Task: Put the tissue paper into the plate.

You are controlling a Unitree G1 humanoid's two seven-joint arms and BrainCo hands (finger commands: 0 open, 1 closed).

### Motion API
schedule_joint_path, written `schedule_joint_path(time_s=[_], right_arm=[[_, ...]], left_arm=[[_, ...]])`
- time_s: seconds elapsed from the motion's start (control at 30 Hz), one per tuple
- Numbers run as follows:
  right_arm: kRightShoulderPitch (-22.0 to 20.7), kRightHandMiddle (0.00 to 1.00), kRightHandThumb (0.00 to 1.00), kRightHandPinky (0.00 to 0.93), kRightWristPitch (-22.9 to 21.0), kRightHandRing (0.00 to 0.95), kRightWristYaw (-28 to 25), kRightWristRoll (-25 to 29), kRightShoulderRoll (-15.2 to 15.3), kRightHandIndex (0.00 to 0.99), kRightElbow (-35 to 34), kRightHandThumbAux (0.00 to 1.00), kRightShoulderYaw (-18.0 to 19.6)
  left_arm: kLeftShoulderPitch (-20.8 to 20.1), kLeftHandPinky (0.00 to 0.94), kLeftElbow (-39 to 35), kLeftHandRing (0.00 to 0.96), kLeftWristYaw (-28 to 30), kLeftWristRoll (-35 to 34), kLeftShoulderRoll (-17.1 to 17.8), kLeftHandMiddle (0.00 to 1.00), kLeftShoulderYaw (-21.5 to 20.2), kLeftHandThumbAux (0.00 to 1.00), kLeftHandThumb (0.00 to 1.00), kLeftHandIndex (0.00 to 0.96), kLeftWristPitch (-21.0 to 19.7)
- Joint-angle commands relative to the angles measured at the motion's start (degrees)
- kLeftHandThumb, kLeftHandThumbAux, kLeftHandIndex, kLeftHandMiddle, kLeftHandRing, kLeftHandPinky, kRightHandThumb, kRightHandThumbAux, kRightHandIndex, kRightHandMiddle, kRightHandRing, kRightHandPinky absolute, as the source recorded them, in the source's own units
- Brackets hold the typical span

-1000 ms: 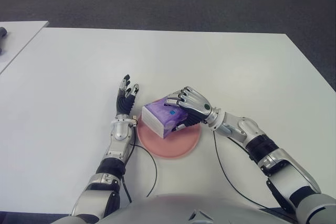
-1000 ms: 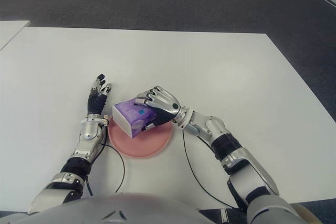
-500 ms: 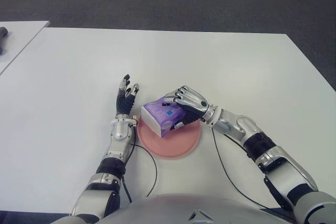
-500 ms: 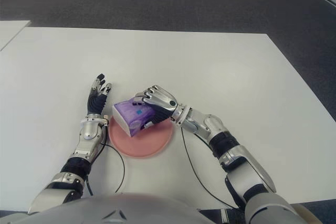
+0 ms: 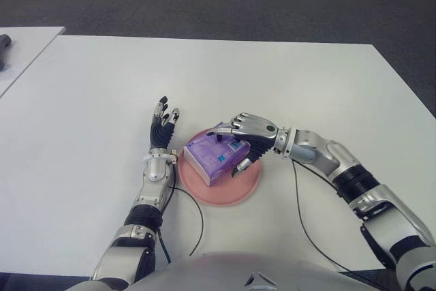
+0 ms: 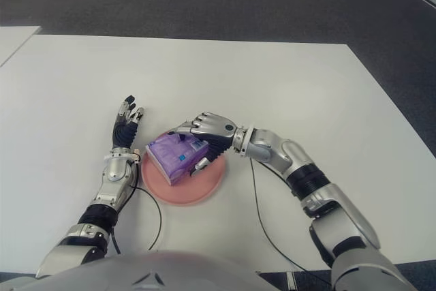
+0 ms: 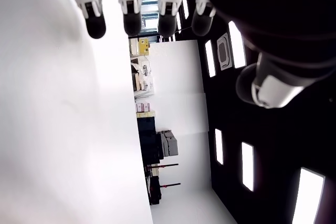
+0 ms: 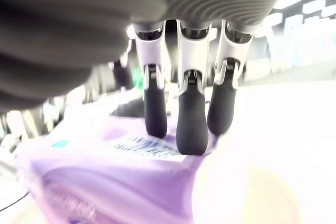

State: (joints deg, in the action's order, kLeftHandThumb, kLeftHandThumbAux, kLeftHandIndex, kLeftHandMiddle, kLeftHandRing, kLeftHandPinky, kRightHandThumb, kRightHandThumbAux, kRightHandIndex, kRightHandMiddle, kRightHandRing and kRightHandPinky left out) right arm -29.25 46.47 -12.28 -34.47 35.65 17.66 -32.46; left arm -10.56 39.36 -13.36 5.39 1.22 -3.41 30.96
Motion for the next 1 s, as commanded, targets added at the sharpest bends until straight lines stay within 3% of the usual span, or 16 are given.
schedule_joint_path(time_s=[0.03,0.33,0.83,0.9,1.0], right_arm=[[-0.4,0.000,0.240,0.000,1.2,0.000,-6.9,2.2,1.5,0.000,1.0,0.195,-0.5],[-0.5,0.000,0.209,0.000,2.9,0.000,-9.3,3.1,0.9,0.000,2.5,0.159,0.7],[-1.0,0.000,0.176,0.000,4.6,0.000,-11.8,3.5,0.1,0.000,4.5,0.183,1.8],[-1.4,0.000,0.175,0.000,4.7,0.000,-12.4,4.1,-0.2,0.000,5.1,0.188,1.8],[-5.6,0.000,0.181,0.000,3.3,0.000,-16.5,9.3,-1.0,0.000,7.0,0.201,2.6]], left_arm=[[0.0,0.000,0.5,0.000,0.3,0.1,0.1,0.000,0.1,0.442,0.000,0.000,-1.1],[-0.1,0.000,0.1,0.000,0.3,0.2,0.2,0.000,0.0,0.446,0.000,0.000,-1.8],[-0.2,0.000,0.4,0.000,0.0,0.2,0.4,0.000,-0.1,0.455,0.000,0.000,-1.6],[-0.2,0.000,0.5,0.000,0.1,0.2,0.5,0.000,-0.1,0.457,0.000,0.000,-1.6],[-0.3,0.000,0.8,0.000,0.1,0.3,0.6,0.000,-0.1,0.461,0.000,0.000,-1.1]])
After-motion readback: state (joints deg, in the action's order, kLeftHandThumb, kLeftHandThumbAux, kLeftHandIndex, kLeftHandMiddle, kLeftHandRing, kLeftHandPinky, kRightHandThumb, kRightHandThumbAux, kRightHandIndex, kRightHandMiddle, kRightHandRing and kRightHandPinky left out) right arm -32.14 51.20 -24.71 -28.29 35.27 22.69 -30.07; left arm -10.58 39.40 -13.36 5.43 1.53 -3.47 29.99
